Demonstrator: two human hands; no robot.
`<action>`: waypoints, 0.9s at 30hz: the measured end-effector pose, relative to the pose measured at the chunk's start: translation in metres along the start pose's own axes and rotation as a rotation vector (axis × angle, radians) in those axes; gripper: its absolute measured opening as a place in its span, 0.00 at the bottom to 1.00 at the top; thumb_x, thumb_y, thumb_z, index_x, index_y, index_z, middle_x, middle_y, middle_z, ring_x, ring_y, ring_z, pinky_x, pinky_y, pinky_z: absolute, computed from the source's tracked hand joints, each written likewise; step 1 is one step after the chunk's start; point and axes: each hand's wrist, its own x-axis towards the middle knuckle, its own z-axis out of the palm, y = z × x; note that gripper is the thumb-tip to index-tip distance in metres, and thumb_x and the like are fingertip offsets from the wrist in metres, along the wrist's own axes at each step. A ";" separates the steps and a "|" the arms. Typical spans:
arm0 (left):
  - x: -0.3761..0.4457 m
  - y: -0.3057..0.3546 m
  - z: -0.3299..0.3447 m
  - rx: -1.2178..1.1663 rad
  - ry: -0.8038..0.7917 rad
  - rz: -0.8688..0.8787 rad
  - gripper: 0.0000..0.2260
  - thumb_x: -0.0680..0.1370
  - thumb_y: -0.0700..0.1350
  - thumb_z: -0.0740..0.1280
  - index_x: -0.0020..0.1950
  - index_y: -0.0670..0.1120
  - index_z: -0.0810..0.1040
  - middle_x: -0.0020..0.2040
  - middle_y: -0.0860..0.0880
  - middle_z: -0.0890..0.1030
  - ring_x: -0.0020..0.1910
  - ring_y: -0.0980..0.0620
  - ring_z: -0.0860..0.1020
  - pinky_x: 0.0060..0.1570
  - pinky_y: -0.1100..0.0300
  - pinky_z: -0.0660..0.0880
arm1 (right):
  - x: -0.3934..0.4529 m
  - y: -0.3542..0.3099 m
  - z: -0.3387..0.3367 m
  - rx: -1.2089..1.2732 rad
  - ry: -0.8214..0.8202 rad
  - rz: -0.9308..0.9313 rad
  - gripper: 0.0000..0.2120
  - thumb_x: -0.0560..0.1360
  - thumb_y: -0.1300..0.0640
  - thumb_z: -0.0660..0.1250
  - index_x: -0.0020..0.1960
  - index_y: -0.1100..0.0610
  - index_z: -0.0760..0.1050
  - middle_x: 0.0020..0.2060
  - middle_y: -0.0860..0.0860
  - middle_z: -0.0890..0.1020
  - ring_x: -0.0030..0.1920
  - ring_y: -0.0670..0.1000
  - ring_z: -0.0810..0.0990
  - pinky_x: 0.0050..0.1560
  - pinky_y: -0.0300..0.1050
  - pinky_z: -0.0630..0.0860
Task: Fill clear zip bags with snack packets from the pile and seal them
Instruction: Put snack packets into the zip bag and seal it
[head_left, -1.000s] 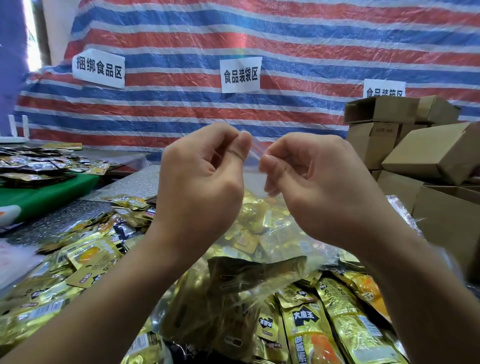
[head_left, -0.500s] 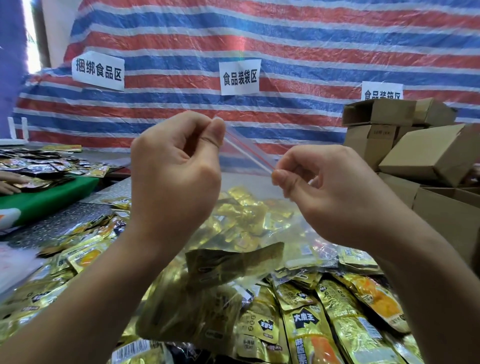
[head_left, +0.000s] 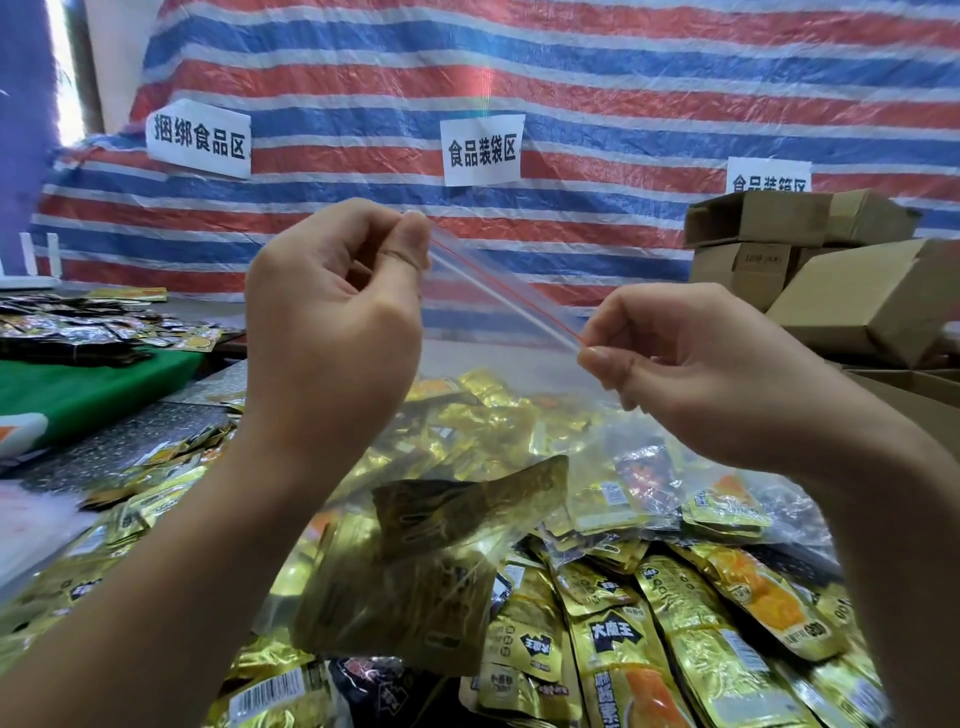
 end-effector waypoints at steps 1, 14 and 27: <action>0.000 0.000 0.000 -0.002 -0.006 0.000 0.13 0.81 0.45 0.64 0.39 0.42 0.77 0.34 0.36 0.76 0.32 0.38 0.72 0.30 0.46 0.68 | 0.000 0.000 0.000 0.017 -0.002 -0.003 0.07 0.76 0.55 0.69 0.40 0.47 0.77 0.31 0.43 0.79 0.32 0.43 0.74 0.34 0.37 0.73; 0.004 -0.007 -0.002 0.001 0.029 -0.006 0.14 0.82 0.45 0.64 0.40 0.39 0.77 0.34 0.35 0.75 0.32 0.36 0.71 0.29 0.44 0.68 | -0.001 0.006 -0.003 -0.082 -0.008 -0.003 0.06 0.76 0.50 0.68 0.40 0.47 0.77 0.31 0.44 0.78 0.29 0.43 0.72 0.32 0.43 0.71; 0.008 -0.016 -0.004 -0.039 0.041 -0.028 0.13 0.80 0.49 0.65 0.38 0.45 0.77 0.34 0.36 0.75 0.32 0.35 0.70 0.27 0.44 0.68 | -0.001 0.016 0.001 0.054 -0.065 -0.104 0.07 0.75 0.47 0.63 0.43 0.49 0.76 0.29 0.47 0.72 0.29 0.42 0.66 0.28 0.40 0.65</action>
